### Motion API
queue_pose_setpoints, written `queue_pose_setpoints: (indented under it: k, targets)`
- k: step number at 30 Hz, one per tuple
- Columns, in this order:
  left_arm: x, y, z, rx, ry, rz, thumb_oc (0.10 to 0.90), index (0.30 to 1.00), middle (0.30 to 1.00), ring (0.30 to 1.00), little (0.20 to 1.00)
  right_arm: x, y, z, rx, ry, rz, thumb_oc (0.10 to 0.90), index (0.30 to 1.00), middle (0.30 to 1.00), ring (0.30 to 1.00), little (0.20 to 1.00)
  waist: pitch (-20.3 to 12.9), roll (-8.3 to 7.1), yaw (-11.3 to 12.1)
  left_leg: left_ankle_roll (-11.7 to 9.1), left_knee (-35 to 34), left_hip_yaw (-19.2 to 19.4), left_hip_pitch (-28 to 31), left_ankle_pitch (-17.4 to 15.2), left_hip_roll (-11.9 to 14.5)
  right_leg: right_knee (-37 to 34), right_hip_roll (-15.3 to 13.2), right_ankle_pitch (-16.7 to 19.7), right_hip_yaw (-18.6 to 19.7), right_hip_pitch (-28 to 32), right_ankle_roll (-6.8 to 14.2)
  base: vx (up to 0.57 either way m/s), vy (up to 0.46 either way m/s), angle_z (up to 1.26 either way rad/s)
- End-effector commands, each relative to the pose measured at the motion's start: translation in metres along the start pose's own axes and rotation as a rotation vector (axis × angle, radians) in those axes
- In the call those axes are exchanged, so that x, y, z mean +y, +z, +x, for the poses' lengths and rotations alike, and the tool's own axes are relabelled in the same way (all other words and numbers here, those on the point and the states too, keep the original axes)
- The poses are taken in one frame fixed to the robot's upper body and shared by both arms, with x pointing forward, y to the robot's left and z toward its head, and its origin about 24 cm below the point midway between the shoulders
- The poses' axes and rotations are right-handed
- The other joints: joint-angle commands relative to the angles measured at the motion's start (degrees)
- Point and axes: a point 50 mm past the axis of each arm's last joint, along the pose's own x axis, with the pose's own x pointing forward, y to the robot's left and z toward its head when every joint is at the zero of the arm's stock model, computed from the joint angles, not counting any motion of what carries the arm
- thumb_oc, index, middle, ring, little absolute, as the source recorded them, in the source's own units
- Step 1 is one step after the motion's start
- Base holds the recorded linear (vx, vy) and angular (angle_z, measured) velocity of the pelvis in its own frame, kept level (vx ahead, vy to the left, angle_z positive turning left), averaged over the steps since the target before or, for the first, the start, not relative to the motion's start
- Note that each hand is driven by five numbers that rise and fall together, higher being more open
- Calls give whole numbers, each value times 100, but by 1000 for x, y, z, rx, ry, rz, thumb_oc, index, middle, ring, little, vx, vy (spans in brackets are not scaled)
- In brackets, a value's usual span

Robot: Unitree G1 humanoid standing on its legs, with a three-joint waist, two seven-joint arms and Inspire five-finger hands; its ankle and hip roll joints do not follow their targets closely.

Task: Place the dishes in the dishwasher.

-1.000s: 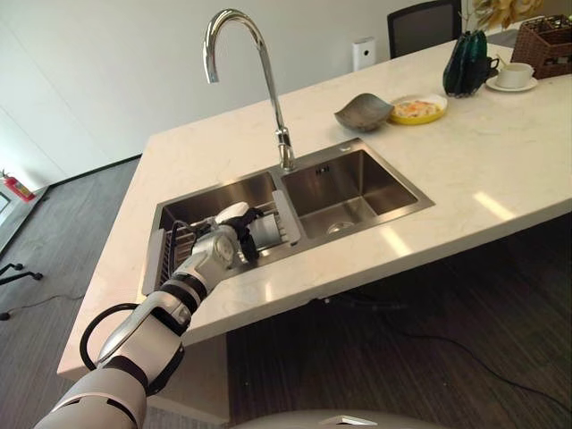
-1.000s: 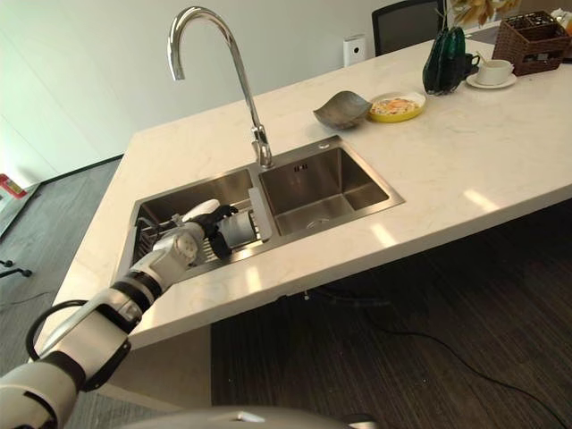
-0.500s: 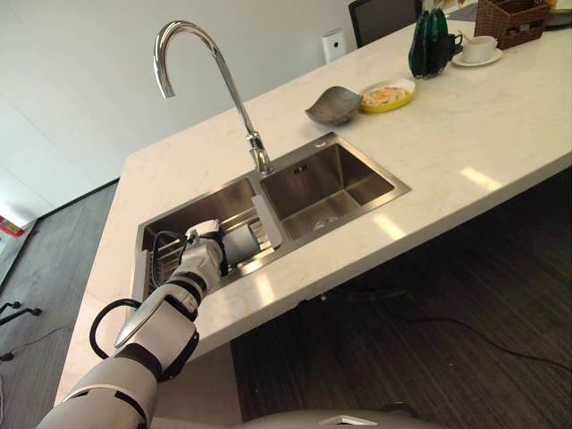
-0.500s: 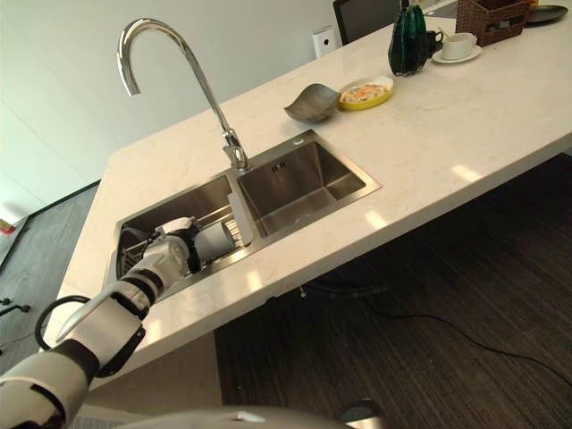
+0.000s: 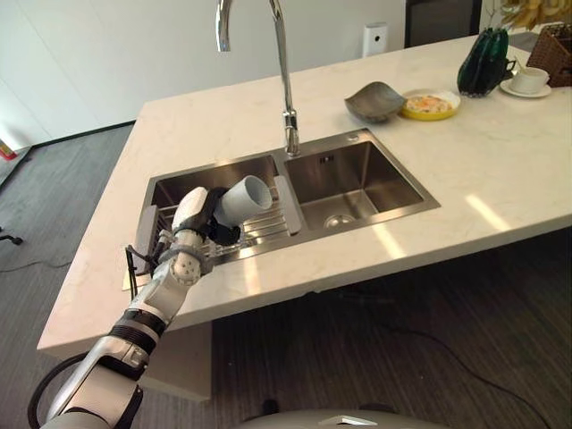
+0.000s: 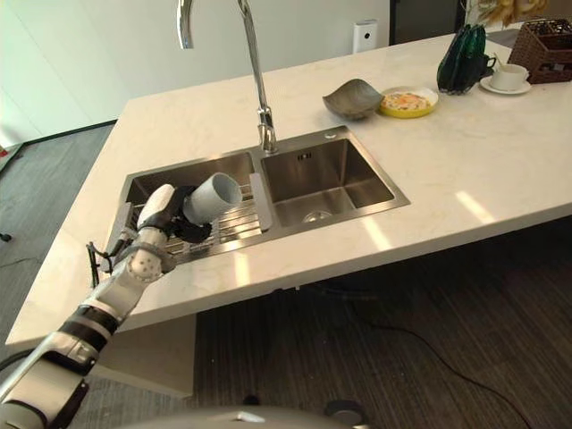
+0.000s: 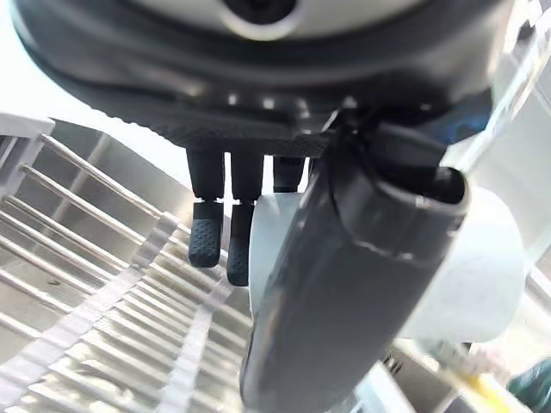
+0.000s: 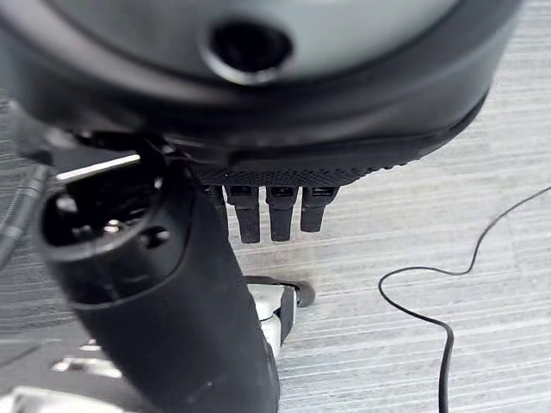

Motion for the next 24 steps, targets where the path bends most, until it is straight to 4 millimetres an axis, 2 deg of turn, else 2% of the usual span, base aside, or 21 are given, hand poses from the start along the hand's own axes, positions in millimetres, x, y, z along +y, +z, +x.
queue_pose_setpoints:
  k: [1,2,3,4,7,8,9,10,11,12,13,14,16,17,18,20,21,22,23,24]
  targets:
    - [76,90,23,-322,519,-546,400,300,300,300,300,27,20,1,-58,73,-9,800,900,900,900,900,-109,-169,-86,61,-3,116,355,-377,-419,-2484,34,1305,-361,890,170,-15,-9,16]
    - [94,109,17,-395,614,-657,400,300,300,300,300,29,26,0,-79,77,-6,800,900,900,900,900,-147,-194,-27,71,-3,56,339,-376,-430,-2484,45,1304,-363,887,156,-44,-8,14]
    - [94,109,17,-394,615,-656,400,300,300,300,300,29,26,0,-79,77,-6,800,900,900,900,900,-148,-194,-31,71,-3,55,338,-376,-431,-2484,44,1304,-364,886,157,-12,-7,5]
    - [104,118,9,-452,648,-665,400,300,300,300,300,31,30,0,-90,85,3,800,900,900,900,900,-160,-206,13,81,-3,17,332,-373,-442,-2484,45,1306,-359,884,149,-9,-10,4]
    - [124,118,-11,-531,729,-576,400,300,300,300,300,35,31,0,-103,97,16,800,900,900,900,900,-184,-234,150,82,-3,-29,300,-363,-455,-2484,43,1287,-400,894,122,-8,-9,3]
    - [129,112,-18,-531,749,-499,400,300,300,300,300,36,31,0,-107,98,24,800,900,900,900,900,-180,-238,215,82,-3,-64,294,-352,-462,-2484,33,1275,-452,906,116,-11,-6,6]
    - [137,89,-32,-490,800,-352,400,300,300,300,300,39,33,-1,-121,107,53,800,900,900,900,900,-133,-242,386,62,-3,-122,275,-316,-470,-2484,2,1254,-569,922,105,-5,-2,11]
    - [137,88,-33,-487,801,-350,400,300,300,300,300,39,32,-1,-119,107,50,800,900,900,900,900,-144,-241,357,63,-3,-135,276,-315,-474,-2484,-1,1248,-582,928,106,-12,5,21]
    - [138,74,-41,-455,805,-322,400,300,300,300,300,39,34,-1,-122,110,47,800,900,900,900,900,-99,-234,470,58,-3,-194,256,-278,-483,-2484,-23,1243,-643,932,99,-54,-24,35]
    - [133,44,-58,-359,815,-309,400,300,300,300,300,35,43,0,-138,93,12,800,900,900,900,900,49,-235,752,29,103,-301,141,-183,-511,-2484,-82,1248,-778,935,77,-55,-23,42]
    - [133,44,-58,-357,816,-309,400,300,300,300,300,35,42,0,-137,92,10,800,900,900,900,900,43,-233,736,29,106,-309,137,-182,-515,-2484,-85,1245,-787,937,78,-86,-46,37]
    - [133,28,-68,-307,823,-284,400,300,300,300,300,32,43,0,-139,85,-4,800,900,900,900,900,152,-240,941,-5,282,-399,-13,-161,-554,-2484,-137,1257,-890,932,64,-81,-43,38]
    - [122,14,-82,-255,805,-317,400,300,300,300,300,29,38,0,-134,68,4,800,900,900,900,900,288,-231,1185,-156,643,-686,-414,-119,-670,-2484,-216,1168,-1166,918,61,-120,-71,75]
    - [116,6,-88,-219,797,-450,400,300,300,300,300,19,49,-1,-175,44,49,800,900,900,900,900,340,-241,1457,-395,501,-810,-829,389,-660,-2484,-322,1158,-1655,906,57,-86,-46,115]
    - [118,10,-89,-239,790,-475,400,300,300,300,300,18,54,-1,-192,50,59,800,900,900,900,900,330,-270,1533,-472,328,-693,-920,570,-577,-2484,-396,1146,-1855,914,88,-93,-7,172]
    - [118,10,-89,-239,790,-476,400,300,300,300,300,17,54,-1,-193,49,60,800,900,900,900,900,318,-262,1520,-467,313,-710,-950,618,-579,-2484,-395,1178,-1872,885,93,-12,-18,154]
    - [125,16,-90,-275,807,-413,400,300,300,300,300,22,56,-2,-213,57,-15,800,900,900,900,900,360,-333,1691,-566,128,-807,-1097,644,-482,-2484,-498,1155,-2070,854,140,-153,-52,139]
    - [125,23,-87,-309,796,-383,400,300,300,300,300,26,53,-2,-203,74,-88,800,900,900,900,900,385,-332,1730,-579,193,-794,-1195,657,-453,-2484,-542,1203,-2261,812,154,-341,-51,169]
    - [129,29,-87,-342,797,-358,400,300,300,300,300,25,51,-1,-197,83,-116,800,900,900,900,900,379,-351,1678,-572,553,-474,-1165,546,-324,-2484,-644,1301,-2627,770,164,-513,-44,169]
    - [123,35,-90,-366,786,-382,400,300,300,300,300,25,39,-1,-169,80,-96,800,900,900,900,900,233,-468,1430,-409,713,619,-817,141,97,-2484,-774,1303,-3317,803,163,-368,-40,188]
